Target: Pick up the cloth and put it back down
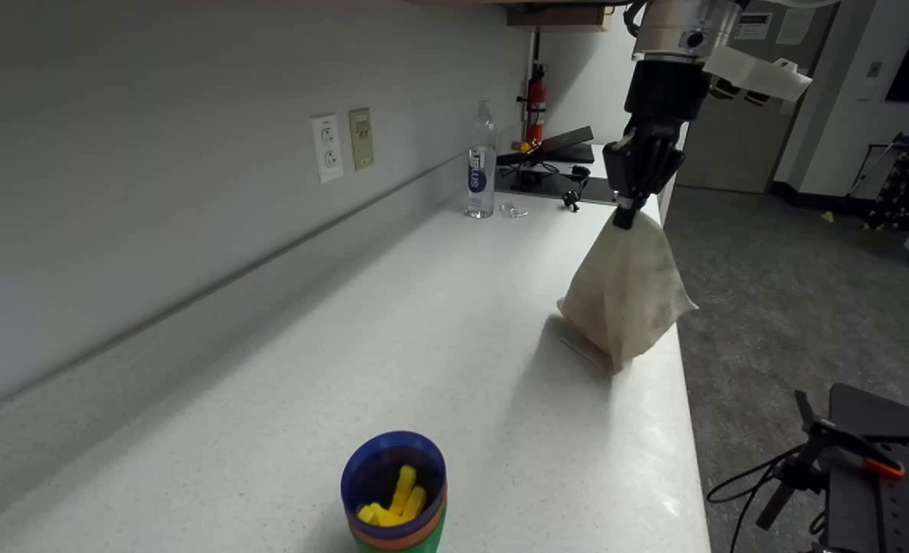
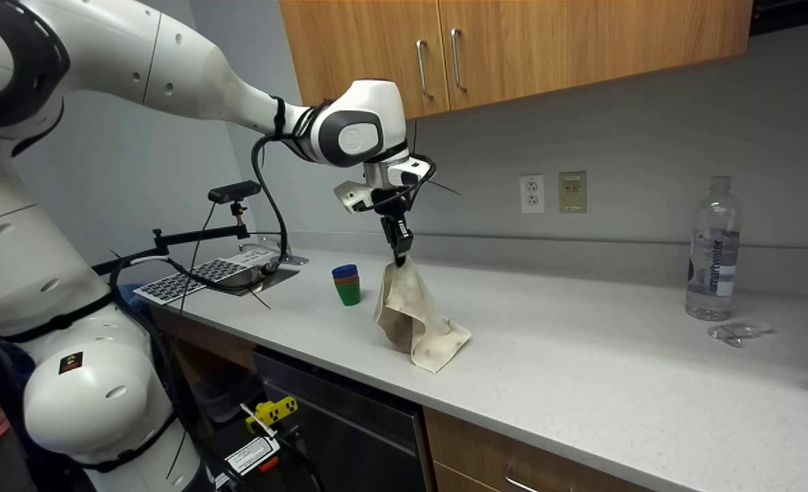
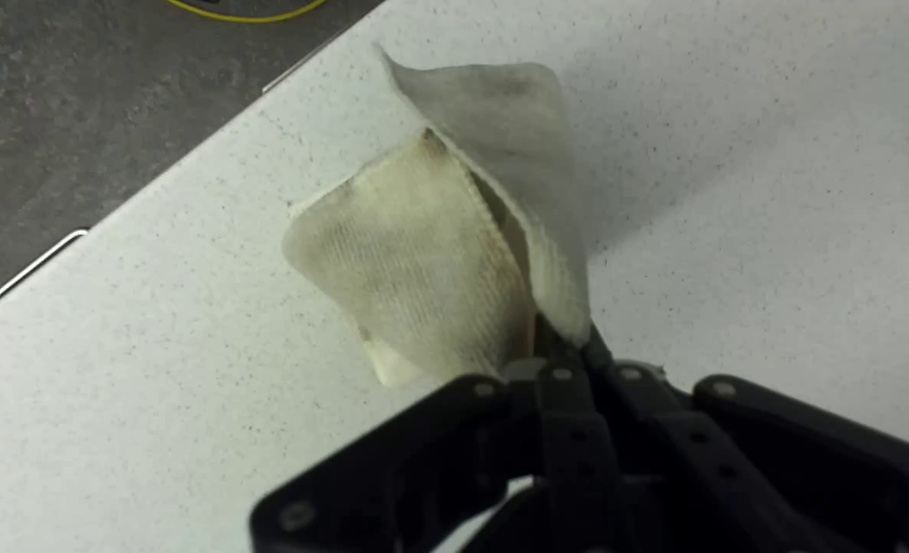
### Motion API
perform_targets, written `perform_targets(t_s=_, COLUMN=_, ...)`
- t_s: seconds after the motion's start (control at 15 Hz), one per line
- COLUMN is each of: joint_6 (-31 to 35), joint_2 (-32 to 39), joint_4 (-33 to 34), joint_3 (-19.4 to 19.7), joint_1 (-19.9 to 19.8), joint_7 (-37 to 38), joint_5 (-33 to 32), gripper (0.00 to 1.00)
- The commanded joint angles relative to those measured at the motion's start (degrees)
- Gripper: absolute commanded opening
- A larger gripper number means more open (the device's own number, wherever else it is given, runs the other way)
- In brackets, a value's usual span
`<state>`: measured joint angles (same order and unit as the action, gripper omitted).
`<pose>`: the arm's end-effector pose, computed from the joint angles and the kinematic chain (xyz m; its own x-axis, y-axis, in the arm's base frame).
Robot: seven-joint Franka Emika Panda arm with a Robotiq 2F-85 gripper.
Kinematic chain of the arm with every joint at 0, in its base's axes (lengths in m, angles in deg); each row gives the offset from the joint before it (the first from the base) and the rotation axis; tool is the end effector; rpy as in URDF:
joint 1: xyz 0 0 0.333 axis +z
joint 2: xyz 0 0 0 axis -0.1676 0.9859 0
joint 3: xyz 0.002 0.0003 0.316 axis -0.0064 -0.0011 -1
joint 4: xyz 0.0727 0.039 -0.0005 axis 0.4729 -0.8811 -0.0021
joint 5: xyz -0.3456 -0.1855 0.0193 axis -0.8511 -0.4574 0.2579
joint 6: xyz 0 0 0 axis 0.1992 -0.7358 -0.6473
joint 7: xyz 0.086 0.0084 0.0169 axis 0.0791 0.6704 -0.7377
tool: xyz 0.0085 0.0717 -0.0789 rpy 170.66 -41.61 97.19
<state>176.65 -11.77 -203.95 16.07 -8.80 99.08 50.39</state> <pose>0.4917 0.0362 0.4569 0.9603 -0.2775 0.0284 -0.2714 -0.9530 -0.1346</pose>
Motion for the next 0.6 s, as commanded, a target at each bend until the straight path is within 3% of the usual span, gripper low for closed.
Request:
perform_targets(t_s=0.0, joint_6=-6.8, joint_2=-0.1, joint_4=2.2, joint_3=0.3, joint_1=0.0, joint_7=0.0, joint_5=0.5, gripper=0.01)
perform_targets(t_s=0.53, joint_6=-8.9, joint_2=-0.1, joint_4=3.2, joint_3=0.1, joint_1=-0.2, joint_7=0.5, joint_5=-0.7, gripper=0.01)
